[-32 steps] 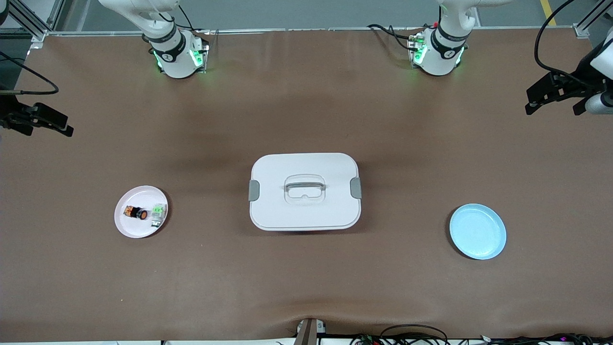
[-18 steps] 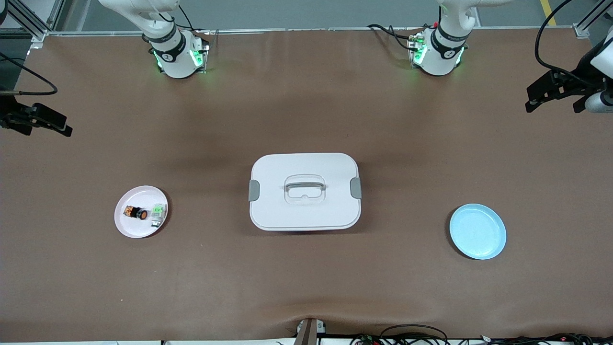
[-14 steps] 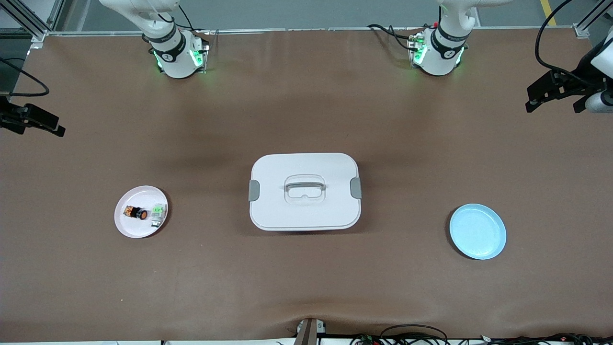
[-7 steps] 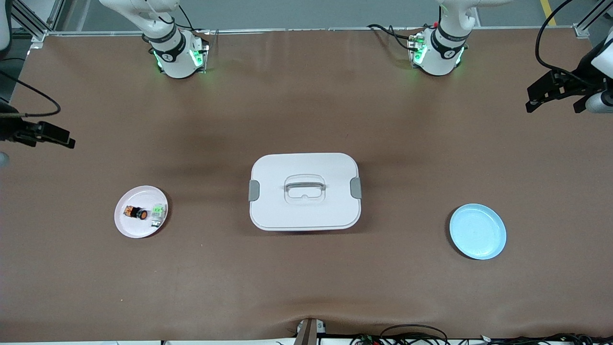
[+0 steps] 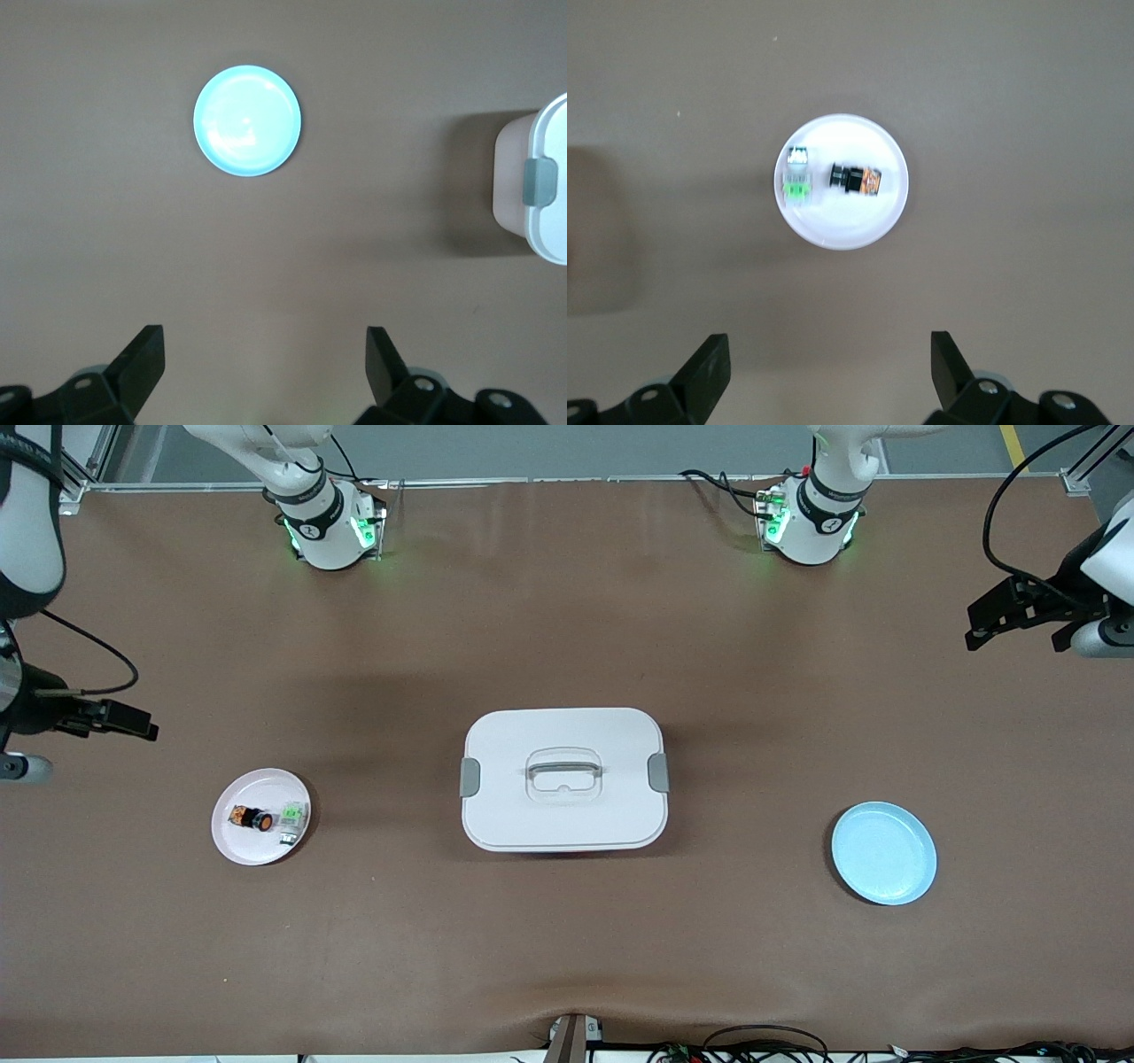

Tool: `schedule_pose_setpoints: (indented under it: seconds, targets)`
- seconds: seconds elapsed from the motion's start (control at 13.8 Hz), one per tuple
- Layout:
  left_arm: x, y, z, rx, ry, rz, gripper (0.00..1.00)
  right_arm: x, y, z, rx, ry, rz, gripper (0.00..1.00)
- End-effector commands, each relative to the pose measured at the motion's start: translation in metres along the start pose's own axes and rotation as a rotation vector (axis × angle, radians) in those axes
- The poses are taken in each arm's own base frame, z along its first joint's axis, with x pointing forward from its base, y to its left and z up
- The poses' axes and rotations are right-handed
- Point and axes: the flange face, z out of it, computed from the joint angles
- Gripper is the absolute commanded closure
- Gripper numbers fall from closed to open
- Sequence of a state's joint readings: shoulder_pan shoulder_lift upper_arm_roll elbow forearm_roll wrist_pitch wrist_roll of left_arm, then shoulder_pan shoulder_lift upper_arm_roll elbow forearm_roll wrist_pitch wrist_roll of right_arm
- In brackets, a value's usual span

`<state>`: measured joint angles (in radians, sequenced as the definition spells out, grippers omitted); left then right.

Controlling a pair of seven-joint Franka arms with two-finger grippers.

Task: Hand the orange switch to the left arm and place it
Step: 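Move the right gripper down over the black-and-orange switch on the white plate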

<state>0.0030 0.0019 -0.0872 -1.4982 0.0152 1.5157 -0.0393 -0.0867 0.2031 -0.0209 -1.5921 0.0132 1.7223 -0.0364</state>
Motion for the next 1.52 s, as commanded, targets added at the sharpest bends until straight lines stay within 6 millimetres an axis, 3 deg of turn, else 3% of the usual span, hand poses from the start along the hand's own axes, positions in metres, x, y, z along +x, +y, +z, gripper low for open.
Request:
schedule_pose_setpoints:
  seconds: [0.0, 0.07, 0.22, 0.51, 0.72, 1.23, 1.45]
  targets:
    - [0.009, 0.0, -0.004, -0.012, 0.038, -0.003, 0.0, 0.024, 0.01, 0.039, -0.011, 0.013, 0.011, 0.0]
    - [0.011, -0.001, 0.0, -0.011, 0.03, -0.005, 0.0, 0.031, 0.02, 0.054, -0.002, 0.027, 0.03, 0.0]
    - [0.012, -0.003, 0.001, -0.016, 0.031, -0.009, 0.0, 0.036, 0.021, 0.085, 0.018, 0.065, 0.043, 0.0]
    - [0.008, -0.011, -0.005, -0.003, 0.036, -0.013, 0.0, 0.04, 0.025, 0.177, 0.043, 0.118, 0.108, 0.0]
    - [0.008, -0.024, -0.005, -0.014, 0.039, -0.029, 0.0, 0.05, 0.028, 0.222, 0.059, 0.126, 0.131, 0.0]
    - [0.009, -0.026, -0.003, -0.015, 0.034, -0.048, 0.0, 0.054, 0.029, 0.29, 0.081, 0.101, 0.166, 0.0]
    - [0.011, -0.025, 0.001, -0.015, 0.028, -0.049, 0.0, 0.053, 0.025, 0.301, 0.079, 0.084, 0.155, 0.0]
